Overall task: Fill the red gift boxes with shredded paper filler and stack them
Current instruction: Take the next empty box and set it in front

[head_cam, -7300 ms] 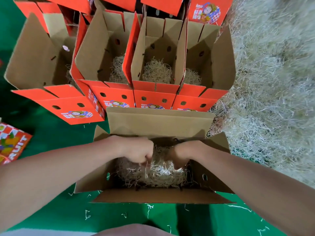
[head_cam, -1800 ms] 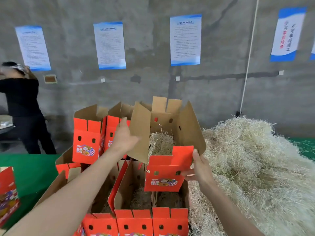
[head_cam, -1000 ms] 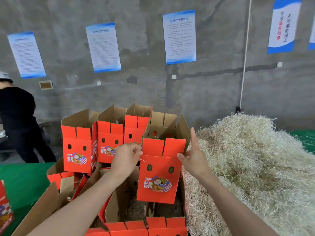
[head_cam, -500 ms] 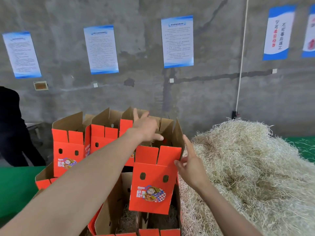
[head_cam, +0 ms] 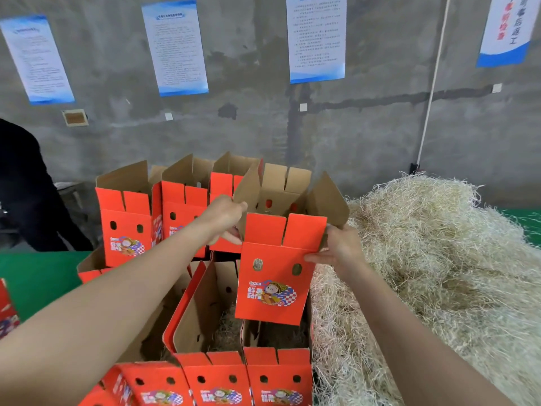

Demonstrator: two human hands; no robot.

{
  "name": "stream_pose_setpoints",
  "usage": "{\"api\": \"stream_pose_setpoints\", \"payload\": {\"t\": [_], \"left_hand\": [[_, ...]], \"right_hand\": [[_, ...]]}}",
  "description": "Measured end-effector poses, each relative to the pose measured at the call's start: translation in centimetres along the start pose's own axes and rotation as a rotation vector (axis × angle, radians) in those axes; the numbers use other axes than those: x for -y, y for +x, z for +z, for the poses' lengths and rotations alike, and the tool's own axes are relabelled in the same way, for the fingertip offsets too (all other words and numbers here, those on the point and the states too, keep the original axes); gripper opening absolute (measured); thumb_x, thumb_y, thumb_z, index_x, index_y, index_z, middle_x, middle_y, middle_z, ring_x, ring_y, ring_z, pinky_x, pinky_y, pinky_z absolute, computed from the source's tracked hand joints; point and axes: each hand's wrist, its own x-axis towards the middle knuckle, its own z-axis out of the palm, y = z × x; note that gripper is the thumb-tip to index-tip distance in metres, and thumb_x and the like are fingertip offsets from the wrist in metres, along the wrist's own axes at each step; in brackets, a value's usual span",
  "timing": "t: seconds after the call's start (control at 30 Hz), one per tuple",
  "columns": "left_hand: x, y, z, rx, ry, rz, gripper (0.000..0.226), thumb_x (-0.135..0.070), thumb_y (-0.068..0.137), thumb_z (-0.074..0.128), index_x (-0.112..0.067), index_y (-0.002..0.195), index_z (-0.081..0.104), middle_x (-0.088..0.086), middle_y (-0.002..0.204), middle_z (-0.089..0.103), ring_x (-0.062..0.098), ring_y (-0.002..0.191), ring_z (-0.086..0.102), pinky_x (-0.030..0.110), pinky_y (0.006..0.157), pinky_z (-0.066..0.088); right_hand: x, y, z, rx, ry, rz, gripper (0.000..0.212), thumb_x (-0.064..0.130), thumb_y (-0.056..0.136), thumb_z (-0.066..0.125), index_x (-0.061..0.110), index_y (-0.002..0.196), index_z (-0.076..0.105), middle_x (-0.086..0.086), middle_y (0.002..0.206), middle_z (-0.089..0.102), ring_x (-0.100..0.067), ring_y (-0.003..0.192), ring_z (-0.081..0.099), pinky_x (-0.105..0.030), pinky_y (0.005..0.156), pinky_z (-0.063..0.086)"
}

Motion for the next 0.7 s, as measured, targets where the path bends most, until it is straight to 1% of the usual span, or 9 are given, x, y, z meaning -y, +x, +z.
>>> {"api": "stream_pose_setpoints", "payload": {"t": [0.13, 0.23, 0.33, 0.4, 0.47, 0.5, 0.6, 0.63, 0.7], "left_hand": [[-0.1, -0.6, 0.8, -0.035, -0.08, 0.058, 0.037, -0.03, 0.099, 0.039, 0.0, 0.119, 0.049, 0.027, 0.106, 0.062, 0.039, 0.081, 0.067, 0.046, 0.069, 0.058], [1.9, -1.6, 2.3, 0.066, -0.041, -0.029, 0.043, -0.036, 0.1, 0.036, -0.003, 0.126, 0.046, 0.02, 0.115, 0.059, 0.038, 0.1, 0.061, 0.045, 0.073, 0.056], [4.7, -1.5, 2.6, 0.065, -0.11, -0.08, 0.06, -0.053, 0.095, 0.033, -0.014, 0.142, 0.032, 0.007, 0.141, 0.042, 0.029, 0.124, 0.045, 0.047, 0.087, 0.051], [5.7, -1.5, 2.3, -0.126, -0.184, 0.041, 0.069, -0.056, 0.093, 0.034, -0.02, 0.149, 0.017, 0.003, 0.151, 0.029, 0.025, 0.135, 0.032, 0.045, 0.104, 0.037], [6.2, -1.9, 2.2, -0.33, -0.083, 0.264, 0.067, -0.05, 0.094, 0.039, -0.019, 0.149, 0.016, 0.002, 0.152, 0.027, 0.019, 0.137, 0.029, 0.034, 0.11, 0.024], [6.4, -2.0, 2.3, -0.32, 0.015, 0.355, 0.064, -0.045, 0.095, 0.042, -0.018, 0.148, 0.02, 0.001, 0.151, 0.029, 0.018, 0.137, 0.029, 0.03, 0.109, 0.022], [7.2, -2.5, 3.1, -0.009, 0.391, 0.387, 0.063, -0.036, 0.095, 0.047, -0.018, 0.148, 0.019, 0.002, 0.154, 0.021, 0.018, 0.141, 0.02, 0.028, 0.111, 0.018], [7.6, -2.7, 3.4, 0.012, 0.452, 0.404, 0.067, -0.035, 0.095, 0.047, -0.019, 0.15, 0.012, 0.002, 0.156, 0.014, 0.018, 0.143, 0.014, 0.029, 0.113, 0.016], [8.0, -3.2, 3.7, -0.116, 0.453, 0.512, 0.069, -0.033, 0.096, 0.046, -0.021, 0.15, 0.007, 0.002, 0.157, 0.005, 0.018, 0.144, 0.005, 0.032, 0.115, 0.013]], "right_hand": [[1.4, -0.1, -1.5, -0.051, -0.223, -0.157, 0.019, 0.017, 0.095, 0.034, 0.016, 0.098, 0.053, -0.011, 0.08, 0.058, -0.039, 0.052, 0.065, -0.055, 0.066, 0.055], [0.6, -1.0, -1.5, -0.012, -0.414, -0.208, 0.016, 0.026, 0.098, 0.033, 0.025, 0.105, 0.048, -0.005, 0.084, 0.056, -0.036, 0.055, 0.067, -0.048, 0.066, 0.056], [-1.0, -1.6, -1.4, -0.023, -0.561, -0.224, 0.042, 0.042, 0.097, 0.03, 0.023, 0.135, 0.035, -0.016, 0.114, 0.059, -0.038, 0.082, 0.067, -0.046, 0.08, 0.054], [-1.7, -1.9, -1.3, -0.095, -0.626, -0.364, 0.056, 0.044, 0.097, 0.03, 0.022, 0.148, 0.019, -0.016, 0.13, 0.054, -0.036, 0.108, 0.058, -0.042, 0.096, 0.044], [-1.9, -2.5, -0.8, -0.121, -0.707, -0.557, 0.06, 0.043, 0.097, 0.032, 0.021, 0.149, 0.013, -0.012, 0.139, 0.046, -0.031, 0.122, 0.047, -0.038, 0.099, 0.036], [-2.0, -2.7, -0.5, -0.096, -0.774, -0.608, 0.059, 0.044, 0.097, 0.032, 0.022, 0.149, 0.014, -0.01, 0.141, 0.044, -0.03, 0.124, 0.045, -0.039, 0.099, 0.036], [-2.4, -3.3, 0.6, 0.074, -1.027, -0.51, 0.055, 0.047, 0.097, 0.03, 0.028, 0.148, 0.017, -0.012, 0.141, 0.042, -0.031, 0.126, 0.042, -0.042, 0.099, 0.039], [-2.6, -3.6, 0.9, 0.08, -1.041, -0.501, 0.057, 0.048, 0.096, 0.032, 0.029, 0.148, 0.016, -0.014, 0.145, 0.036, -0.032, 0.13, 0.037, -0.043, 0.101, 0.036], [-2.8, -4.5, 1.5, -0.016, -0.993, -0.623, 0.064, 0.052, 0.093, 0.038, 0.028, 0.148, 0.015, -0.014, 0.153, 0.019, -0.033, 0.137, 0.024, -0.044, 0.107, 0.028]]}}
